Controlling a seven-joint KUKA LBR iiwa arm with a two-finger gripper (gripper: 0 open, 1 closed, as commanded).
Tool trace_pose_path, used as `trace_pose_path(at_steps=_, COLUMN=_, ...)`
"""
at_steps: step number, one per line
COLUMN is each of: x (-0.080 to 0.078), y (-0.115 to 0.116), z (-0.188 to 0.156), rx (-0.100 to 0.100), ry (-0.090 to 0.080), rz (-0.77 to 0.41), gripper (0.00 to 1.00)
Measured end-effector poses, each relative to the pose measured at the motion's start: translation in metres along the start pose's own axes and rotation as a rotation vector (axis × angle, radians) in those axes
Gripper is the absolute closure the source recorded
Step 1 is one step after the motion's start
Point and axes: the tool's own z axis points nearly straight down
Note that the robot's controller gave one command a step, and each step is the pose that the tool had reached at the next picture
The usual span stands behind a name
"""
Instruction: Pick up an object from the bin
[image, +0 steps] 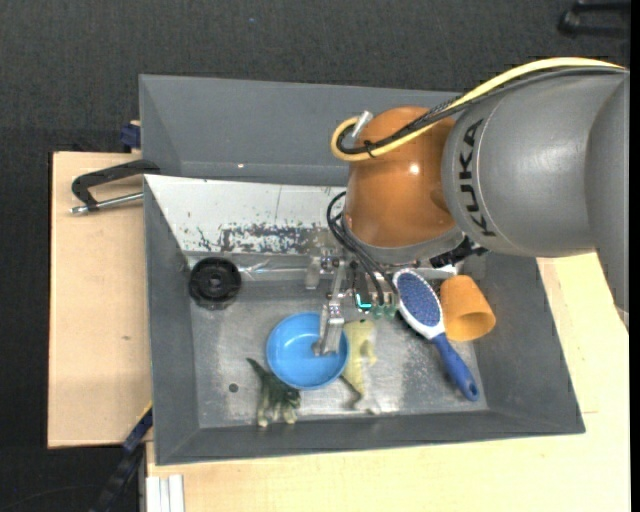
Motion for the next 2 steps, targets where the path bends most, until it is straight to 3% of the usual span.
trace_pose_path(at_steps=1, x=0.0235, y=-0.0124, z=0.0949, rx=0.001, ry=0.001, rz=-0.054, gripper=0.00)
trace_pose_path(at_steps=2, x=0.0204, y=-0.0119, z=0.0904, rx=-0.001, ry=-0.008, rz=-0.053, gripper=1.00)
